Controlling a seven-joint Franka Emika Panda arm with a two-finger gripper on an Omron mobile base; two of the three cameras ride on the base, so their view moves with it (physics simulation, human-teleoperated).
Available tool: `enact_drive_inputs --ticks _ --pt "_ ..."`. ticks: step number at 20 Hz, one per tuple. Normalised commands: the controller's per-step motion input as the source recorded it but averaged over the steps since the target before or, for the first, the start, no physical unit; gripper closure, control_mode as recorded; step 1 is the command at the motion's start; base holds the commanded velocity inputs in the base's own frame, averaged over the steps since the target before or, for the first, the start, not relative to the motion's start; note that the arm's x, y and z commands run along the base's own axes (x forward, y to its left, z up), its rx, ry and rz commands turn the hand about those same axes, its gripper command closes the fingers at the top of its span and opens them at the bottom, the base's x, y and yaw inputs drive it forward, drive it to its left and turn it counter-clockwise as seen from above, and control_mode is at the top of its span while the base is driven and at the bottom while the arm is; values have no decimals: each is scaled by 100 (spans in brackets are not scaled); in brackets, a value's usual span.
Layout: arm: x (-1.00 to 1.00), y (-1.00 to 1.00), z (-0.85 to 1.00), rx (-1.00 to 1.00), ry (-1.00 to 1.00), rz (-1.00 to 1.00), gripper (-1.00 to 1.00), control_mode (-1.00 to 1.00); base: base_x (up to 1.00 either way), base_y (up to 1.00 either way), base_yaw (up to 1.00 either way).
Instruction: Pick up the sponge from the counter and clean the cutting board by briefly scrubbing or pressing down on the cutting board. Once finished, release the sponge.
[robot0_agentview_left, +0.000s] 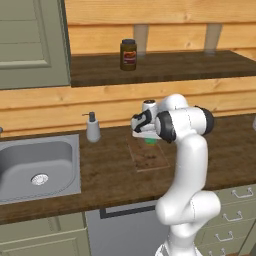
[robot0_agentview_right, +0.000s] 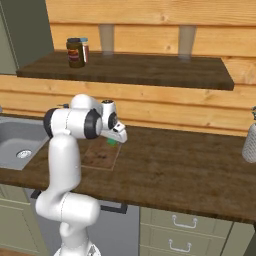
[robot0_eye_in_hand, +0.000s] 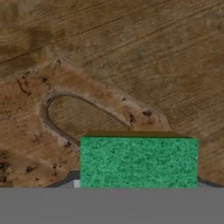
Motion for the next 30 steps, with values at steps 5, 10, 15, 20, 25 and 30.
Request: enact_drive_inputs --ticks 5,10,15,20,25,30 --pt "0 52 -38 4 5 0 100 -100 0 0 0" --pt "0 61 34 6 0 0 100 -100 0 0 0" --pt "1 47 -61 -5 6 0 100 -100 0 0 0" --pt "4 33 -13 3 3 1 100 -100 0 0 0" --pt "38 59 13 4 -2 0 100 -100 0 0 0" --pt "19 -9 -56 -1 0 10 100 -100 0 0 0"
